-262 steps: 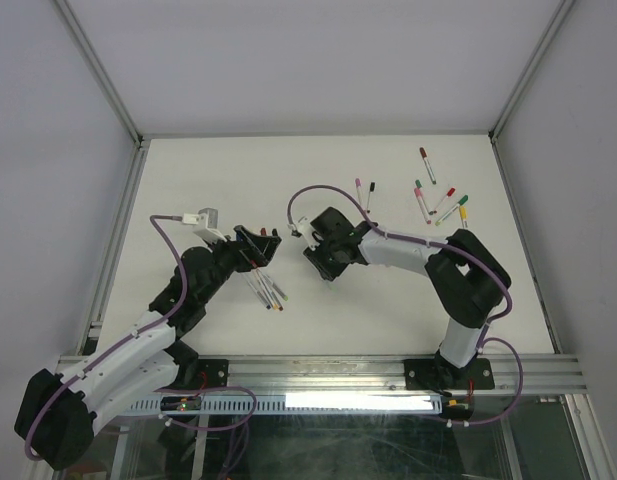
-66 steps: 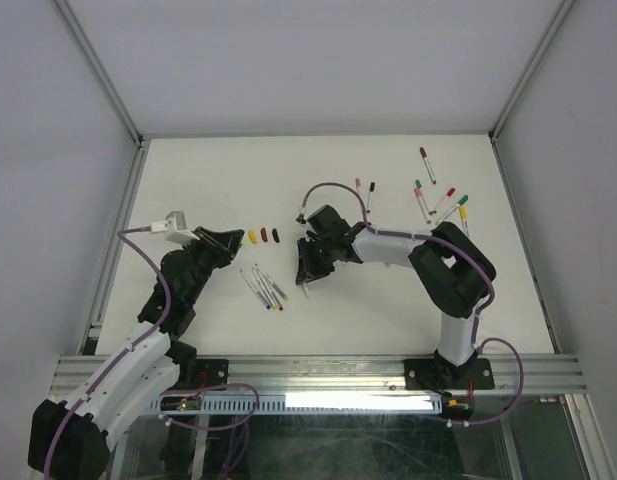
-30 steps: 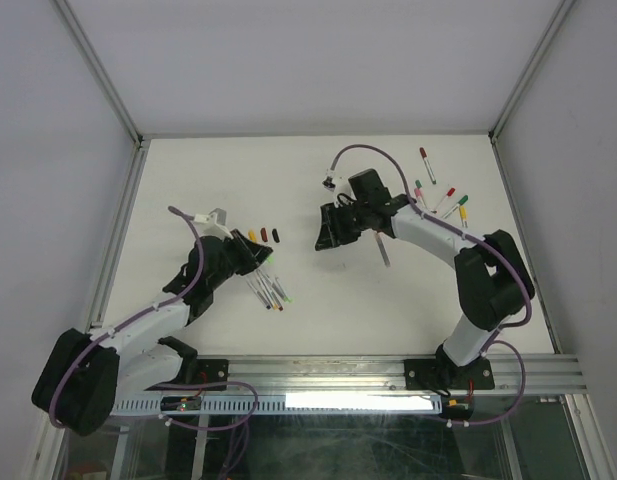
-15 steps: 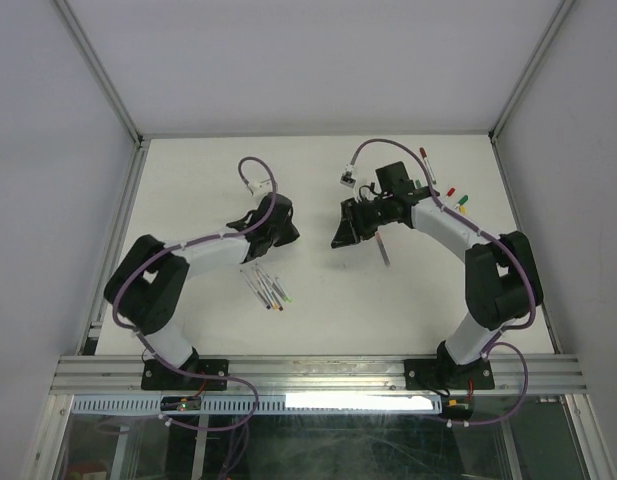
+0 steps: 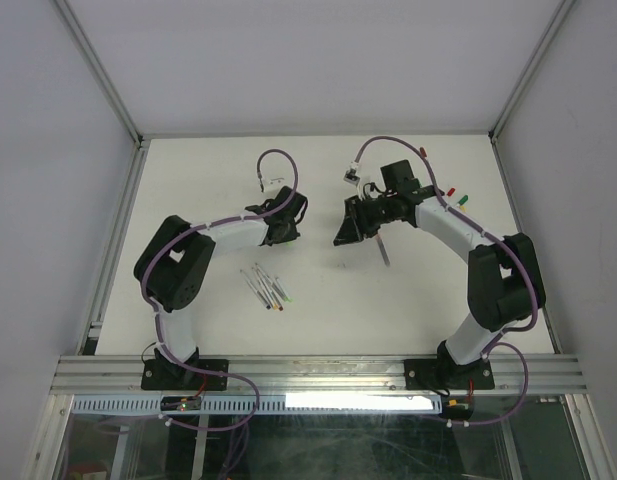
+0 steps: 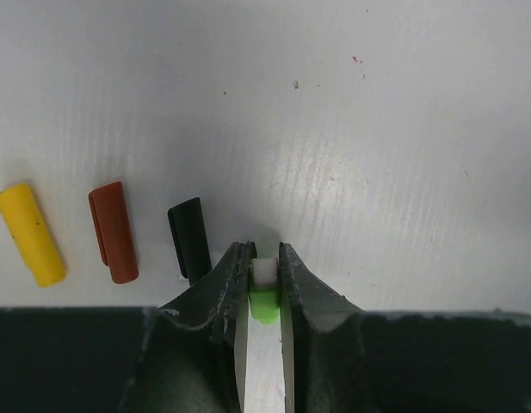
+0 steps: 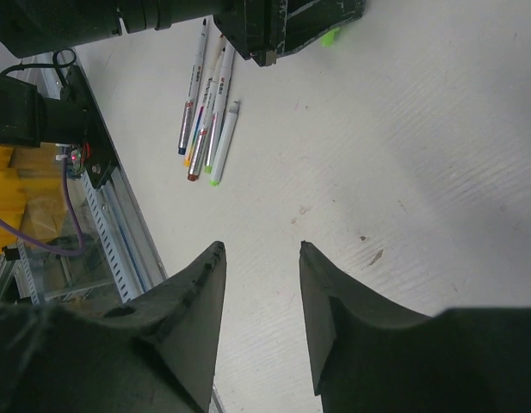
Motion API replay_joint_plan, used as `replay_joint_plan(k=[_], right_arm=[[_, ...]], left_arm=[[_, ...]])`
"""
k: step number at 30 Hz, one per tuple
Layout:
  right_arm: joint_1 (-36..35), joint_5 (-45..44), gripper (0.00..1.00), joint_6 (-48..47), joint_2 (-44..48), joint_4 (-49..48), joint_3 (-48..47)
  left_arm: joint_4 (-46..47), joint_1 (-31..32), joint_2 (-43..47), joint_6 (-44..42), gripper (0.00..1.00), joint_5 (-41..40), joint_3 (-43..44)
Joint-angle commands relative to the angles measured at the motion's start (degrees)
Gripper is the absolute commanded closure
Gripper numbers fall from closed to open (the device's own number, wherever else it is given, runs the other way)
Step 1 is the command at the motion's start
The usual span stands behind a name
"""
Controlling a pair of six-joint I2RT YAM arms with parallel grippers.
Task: Open the pen caps
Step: Place the pen cap at the center of the board, then pick up the pen from the center of the board.
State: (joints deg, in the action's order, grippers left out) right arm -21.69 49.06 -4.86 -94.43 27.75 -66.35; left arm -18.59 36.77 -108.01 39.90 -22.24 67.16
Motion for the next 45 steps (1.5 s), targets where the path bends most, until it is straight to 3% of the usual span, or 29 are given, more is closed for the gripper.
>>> replay_joint_plan(k=[1,5,22,28,40,45], right_arm=[[0.6,2.2,0.58,-1.0,3.1,-0.6,-1.3],[1.3,2.4,0.58,-1.9,3.5,0.1,-1.6],[4.3,3.6,0.57,-4.8,8.1,0.0,-0.6],[4.8,4.6,0.57,-5.8,9.0,0.2,-0.4],[7.7,3.2,0.57,-8.9,14.6,-0.8,1.1],[9.1,0.1,0.57,-10.5,17.3,-1.3,1.2]], left_arm=[[-1.2,0.3,-0.4,-1.5,0.81,-1.8,2.0],[-1.5,0.3,0.2,-1.6,0.73,-2.2,1.9],[-1.5,0.4,8.1,-2.5,0.63,-1.5,0.6],[-1.2,0.5,14.6,-2.8,0.54,-0.9,-2.0],[10.6,0.3,33.0,-7.6,0.24,4.1,-15.0],[18.0,0.3,41.9,-9.1,0.01,4.4,-21.9]])
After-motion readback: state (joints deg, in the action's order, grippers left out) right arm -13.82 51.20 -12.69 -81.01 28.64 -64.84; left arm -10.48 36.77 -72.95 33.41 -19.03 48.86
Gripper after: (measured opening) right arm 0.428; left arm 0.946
